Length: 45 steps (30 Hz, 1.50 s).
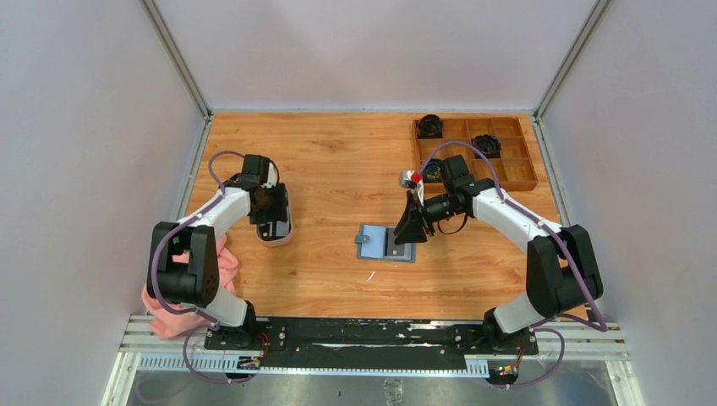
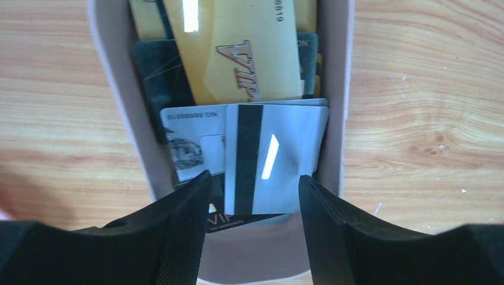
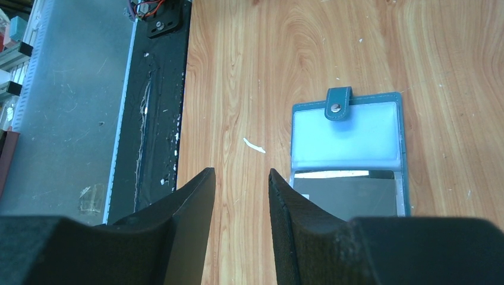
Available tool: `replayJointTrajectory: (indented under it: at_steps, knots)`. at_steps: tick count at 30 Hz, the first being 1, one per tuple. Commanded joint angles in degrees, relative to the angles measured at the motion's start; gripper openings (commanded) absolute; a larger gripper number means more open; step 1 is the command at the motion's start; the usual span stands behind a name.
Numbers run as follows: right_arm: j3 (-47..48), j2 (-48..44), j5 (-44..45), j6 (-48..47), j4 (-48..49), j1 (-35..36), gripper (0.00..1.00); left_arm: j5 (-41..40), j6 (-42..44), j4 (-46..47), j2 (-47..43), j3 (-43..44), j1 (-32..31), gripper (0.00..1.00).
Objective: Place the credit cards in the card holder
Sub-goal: Pick up the credit card from the storage box.
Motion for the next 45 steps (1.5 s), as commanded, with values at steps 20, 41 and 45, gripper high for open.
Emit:
replayJointTrajectory:
  at_steps: [20,41,45]
  knots:
    - [1.0,0.4,-0.4,0.3,-1.5,0.8,0.42,18.2,-6.9,8.6,1.8,-5.6,4.2,0.54]
    - [0.8,0.4,-0.1,-0.1,-1.5,0.7,0.42,35.2,-17.6,22.2,-1.4,-12.3,9.1,0.45]
    - [0.8,0.5,-0.1,-0.3,-1.6,0.8,0.42,36.1,-18.7,23.6,-1.7,-12.8,9.1,0.42]
